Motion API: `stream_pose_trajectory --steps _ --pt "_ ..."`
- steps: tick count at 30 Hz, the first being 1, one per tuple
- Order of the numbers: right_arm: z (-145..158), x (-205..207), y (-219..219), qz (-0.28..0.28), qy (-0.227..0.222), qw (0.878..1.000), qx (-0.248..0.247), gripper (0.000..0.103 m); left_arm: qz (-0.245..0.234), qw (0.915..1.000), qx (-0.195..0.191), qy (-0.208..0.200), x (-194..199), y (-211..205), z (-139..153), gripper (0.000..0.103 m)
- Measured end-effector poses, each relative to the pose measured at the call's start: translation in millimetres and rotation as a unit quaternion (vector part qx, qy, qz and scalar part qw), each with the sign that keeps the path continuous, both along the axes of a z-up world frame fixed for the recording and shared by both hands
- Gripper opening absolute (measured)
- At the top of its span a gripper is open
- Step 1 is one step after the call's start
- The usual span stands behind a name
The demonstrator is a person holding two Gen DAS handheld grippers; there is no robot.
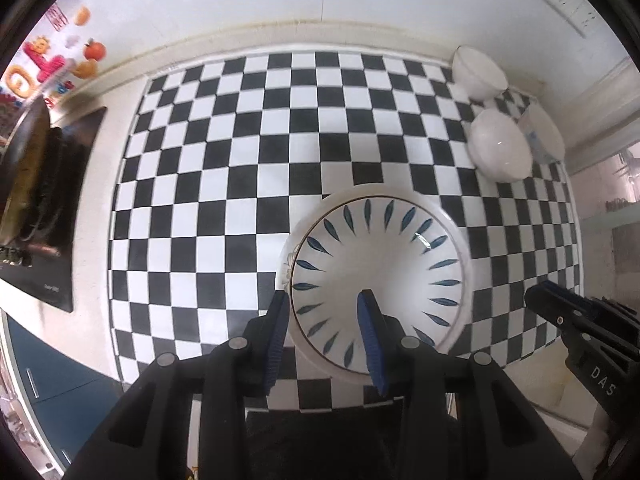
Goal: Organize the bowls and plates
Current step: 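Open both tools and raise them off the blue-striped plate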
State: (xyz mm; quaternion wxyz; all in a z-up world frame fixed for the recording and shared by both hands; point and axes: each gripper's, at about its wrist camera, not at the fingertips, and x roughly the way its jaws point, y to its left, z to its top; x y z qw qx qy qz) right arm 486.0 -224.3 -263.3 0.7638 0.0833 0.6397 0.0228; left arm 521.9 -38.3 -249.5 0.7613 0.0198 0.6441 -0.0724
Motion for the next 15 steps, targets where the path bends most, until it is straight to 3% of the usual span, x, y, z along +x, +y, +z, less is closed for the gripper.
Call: stream_pose_trajectory --steps 8,15 --pt "57 -30 13 0.015 -0.042 0.999 -0.014 0.018 0.003 0.9988 -0.003 -0.048 -29 -1 47 0.033" --pt "94 -67 22 -0.008 -0.074 0.997 -0.025 0.018 -0.011 0.9971 -0.003 -0.075 -56 4 73 0.033"
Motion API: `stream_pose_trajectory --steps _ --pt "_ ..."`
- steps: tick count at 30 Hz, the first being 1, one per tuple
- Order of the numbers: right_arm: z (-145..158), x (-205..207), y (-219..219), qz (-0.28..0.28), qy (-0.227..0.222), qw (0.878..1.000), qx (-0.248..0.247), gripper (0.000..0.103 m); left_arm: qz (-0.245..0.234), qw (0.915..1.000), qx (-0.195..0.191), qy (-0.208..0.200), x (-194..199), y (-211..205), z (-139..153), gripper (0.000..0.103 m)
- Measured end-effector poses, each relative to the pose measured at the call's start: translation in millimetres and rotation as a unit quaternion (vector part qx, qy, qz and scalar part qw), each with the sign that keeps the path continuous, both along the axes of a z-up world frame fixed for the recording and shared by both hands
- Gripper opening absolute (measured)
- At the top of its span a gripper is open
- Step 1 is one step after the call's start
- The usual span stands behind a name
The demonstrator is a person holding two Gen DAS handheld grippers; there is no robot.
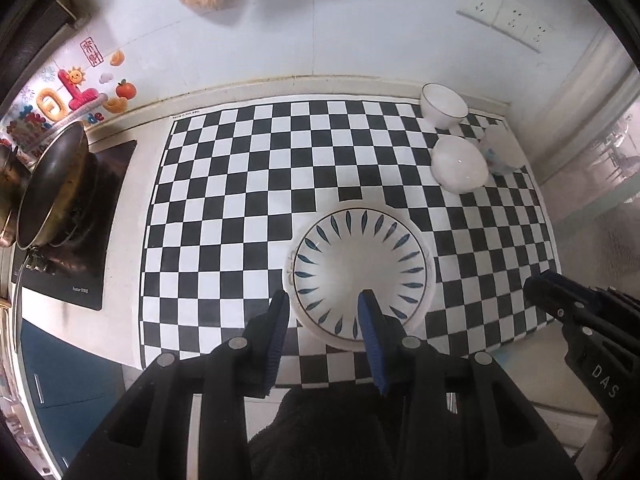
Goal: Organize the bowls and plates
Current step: 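Open both tools and raise them off the blue-striped plate, then move both tools toward the white bowls on the cloth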
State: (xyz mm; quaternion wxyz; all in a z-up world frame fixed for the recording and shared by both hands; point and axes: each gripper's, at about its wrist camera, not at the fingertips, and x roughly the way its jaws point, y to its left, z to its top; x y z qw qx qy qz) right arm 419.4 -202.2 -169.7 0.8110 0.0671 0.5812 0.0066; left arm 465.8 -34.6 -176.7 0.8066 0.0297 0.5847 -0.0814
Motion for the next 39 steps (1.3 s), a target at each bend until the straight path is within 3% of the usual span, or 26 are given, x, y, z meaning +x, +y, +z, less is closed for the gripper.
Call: stream_pose_trajectory --steps 8,18,19,20,21,22,23,26,31,34,39 --pt "34 -43 10 -0.013 -0.028 1.0 -0.003 0.018 -0.011 0.9995 -0.011 -0.029 -33 10 26 0.033" --pt "43 -67 12 -0.037 -0.042 0.998 0.007 0.018 -0.021 0.9979 -0.017 -0.059 -50 17 38 0.033" --pt "42 -65 9 -0.04 -0.039 0.998 0.013 0.018 -0.018 0.9979 -0.021 -0.059 -48 16 38 0.033" --pt "40 -63 2 -0.047 -0.038 0.998 0.023 0.026 -0.017 0.9979 -0.022 -0.058 -45 15 37 0.033" --pt "38 -60 -3 -0.049 -0.039 0.998 0.03 0.034 -0.017 0.998 -0.022 -0.057 -40 14 36 0.033" --pt "36 -56 -11 -0.054 -0.041 0.997 0.04 0.054 -0.013 0.9979 -0.028 -0.057 -34 12 35 0.033" --pt "35 -53 -19 -0.06 -0.046 0.996 0.051 0.066 -0.009 0.9977 -0.031 -0.06 -30 10 35 0.037" --pt "28 -36 -49 -0.082 -0.053 0.993 0.066 0.067 -0.009 0.997 -0.044 -0.063 -6 -3 30 0.045" --pt "1 11 -122 -0.13 -0.039 0.988 0.077 0.067 -0.016 0.9975 -0.051 -0.047 51 -50 8 0.045" --pt "-28 51 -164 -0.148 -0.017 0.985 0.087 0.067 -0.023 0.9981 -0.054 -0.017 95 -86 -18 0.045" --pt "-93 121 -222 -0.154 0.028 0.982 0.11 0.066 -0.031 0.9943 -0.073 0.071 169 -146 -86 0.045"
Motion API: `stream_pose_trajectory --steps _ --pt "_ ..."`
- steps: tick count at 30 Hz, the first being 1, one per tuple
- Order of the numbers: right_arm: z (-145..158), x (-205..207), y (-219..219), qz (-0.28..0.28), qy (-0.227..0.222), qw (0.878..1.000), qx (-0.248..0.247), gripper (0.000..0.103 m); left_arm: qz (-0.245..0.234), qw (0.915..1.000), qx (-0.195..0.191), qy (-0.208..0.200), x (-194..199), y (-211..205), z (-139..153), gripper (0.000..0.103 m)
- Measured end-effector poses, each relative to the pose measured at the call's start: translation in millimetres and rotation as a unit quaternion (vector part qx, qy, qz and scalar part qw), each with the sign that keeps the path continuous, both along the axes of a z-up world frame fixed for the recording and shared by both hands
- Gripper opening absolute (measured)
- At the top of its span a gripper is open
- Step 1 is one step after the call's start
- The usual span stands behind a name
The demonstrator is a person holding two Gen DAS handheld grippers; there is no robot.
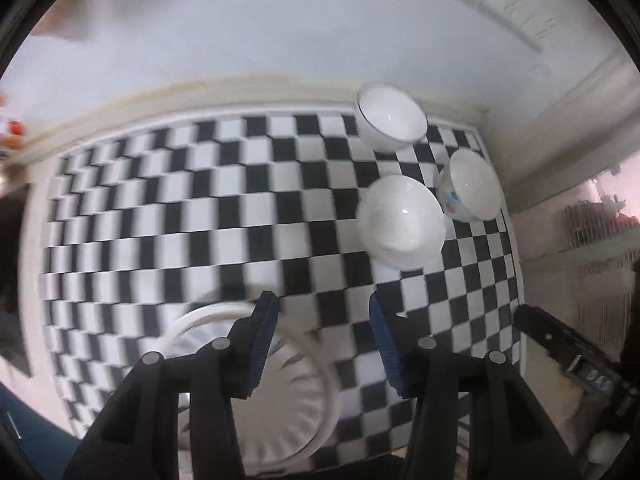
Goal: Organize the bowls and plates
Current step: 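Move both tools toward the white bowls on the cloth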
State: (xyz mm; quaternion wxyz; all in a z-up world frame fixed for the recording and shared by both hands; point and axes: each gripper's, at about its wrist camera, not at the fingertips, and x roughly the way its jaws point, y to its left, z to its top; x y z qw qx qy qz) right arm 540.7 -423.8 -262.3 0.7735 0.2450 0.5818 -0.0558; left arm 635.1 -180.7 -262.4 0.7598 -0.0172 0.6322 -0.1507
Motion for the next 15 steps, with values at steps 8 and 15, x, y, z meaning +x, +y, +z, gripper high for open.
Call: stream_pose_trajectory --steps 8,15 --pt "-107 90 -33 0.031 0.075 0.995 0.053 0.052 -0.013 0.9972 0.004 0.074 72 -62 -84 0.03" --pt "-152 121 -28 0.053 0.111 0.99 0.072 0.028 -0.032 0.9936 0.003 0.109 94 -83 -122 0.027"
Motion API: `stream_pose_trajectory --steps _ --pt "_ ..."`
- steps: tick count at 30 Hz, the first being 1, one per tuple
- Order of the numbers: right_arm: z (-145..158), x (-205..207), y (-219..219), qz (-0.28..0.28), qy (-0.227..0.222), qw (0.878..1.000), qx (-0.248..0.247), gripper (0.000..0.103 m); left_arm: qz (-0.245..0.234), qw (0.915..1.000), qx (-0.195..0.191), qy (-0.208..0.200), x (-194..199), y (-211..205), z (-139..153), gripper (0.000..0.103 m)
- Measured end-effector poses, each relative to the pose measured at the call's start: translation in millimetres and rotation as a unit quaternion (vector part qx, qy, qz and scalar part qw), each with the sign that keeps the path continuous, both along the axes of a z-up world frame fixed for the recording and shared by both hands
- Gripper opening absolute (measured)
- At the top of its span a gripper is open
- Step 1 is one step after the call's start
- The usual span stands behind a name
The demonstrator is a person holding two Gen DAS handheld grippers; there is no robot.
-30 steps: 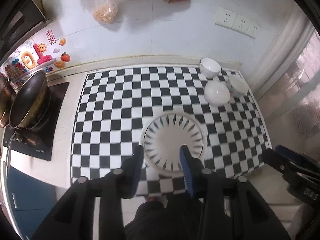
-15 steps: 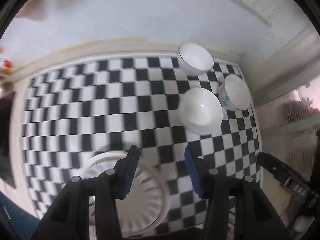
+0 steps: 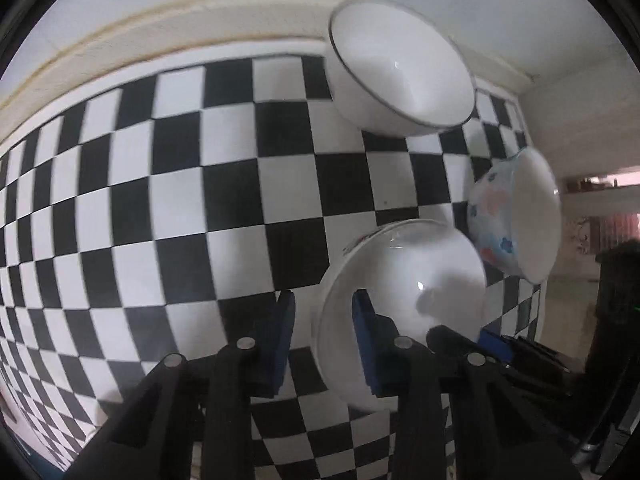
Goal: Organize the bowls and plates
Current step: 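Move both tools toward the white bowls on the cloth, then grasp the white bowl rim with the left tool while the right tool grips it too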
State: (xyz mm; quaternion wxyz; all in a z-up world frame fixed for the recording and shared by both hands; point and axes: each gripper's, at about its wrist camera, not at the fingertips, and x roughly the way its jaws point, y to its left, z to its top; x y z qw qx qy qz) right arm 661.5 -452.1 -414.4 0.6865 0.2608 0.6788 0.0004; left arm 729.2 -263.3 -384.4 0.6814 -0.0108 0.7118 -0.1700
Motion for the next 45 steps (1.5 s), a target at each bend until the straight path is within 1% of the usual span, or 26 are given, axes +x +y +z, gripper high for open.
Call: stream_pose_trajectory --steps 1,2,3,5,7,9,13,18,22,25,32,35,43,44,45 --pt "-5 3 0 0.001 0.003 1.0 0.006 0.02 -0.003 1.0 -0.002 0.007 1 -2 -5 0.027" --pt "-7 4 2 0.001 0.005 1.0 0.01 0.017 -0.003 0.9999 -0.003 0.01 2 -3 -8 0.025" --pt "-7 4 3 0.001 0.005 1.0 0.008 0.017 -0.003 0.9999 -0.005 0.014 1 -4 -11 0.021" --pt "-6 5 6 0.011 0.005 1.0 -0.009 0.015 -0.007 0.9999 -0.001 0.011 -4 -8 -10 0.021" --pt "-3 2 7 0.018 0.004 1.0 -0.018 0.014 -0.012 0.9999 0.0 0.007 -12 -12 -5 0.021" --pt "1 -2 9 0.023 0.003 1.0 -0.017 0.013 -0.014 0.9999 -0.002 0.006 -16 -13 -2 0.021" --pt "15 -23 12 0.037 -0.003 0.999 -0.019 0.013 -0.012 0.9998 -0.012 0.005 -36 -16 14 0.021" --pt "34 -65 17 0.045 -0.001 0.999 -0.026 0.013 -0.032 0.9994 -0.013 -0.001 -77 -25 28 0.021" --pt "40 -98 18 0.044 0.001 0.999 -0.029 0.013 -0.042 0.999 -0.016 0.005 -107 -30 29 0.021" --pt "40 -121 18 0.043 0.006 0.999 -0.03 0.013 -0.048 0.9985 -0.018 0.016 -130 -33 23 0.021" --pt "27 -157 22 0.044 0.023 0.998 -0.031 0.013 -0.058 0.9974 -0.011 0.041 -155 -38 0 0.021" --pt "21 -170 18 0.046 0.031 0.998 -0.03 0.013 -0.06 0.9968 -0.007 0.052 -164 -40 -8 0.021" --pt "4 -182 25 0.05 0.049 0.997 -0.027 0.013 -0.064 0.9959 0.004 0.063 -174 -49 -21 0.021" --pt "3 -182 26 0.049 0.049 0.997 -0.028 0.013 -0.063 0.9961 0.003 0.061 -171 -57 -25 0.021" --pt "4 -182 21 0.049 0.049 0.997 -0.027 0.013 -0.065 0.9961 0.004 0.06 -173 -57 -25 0.021"
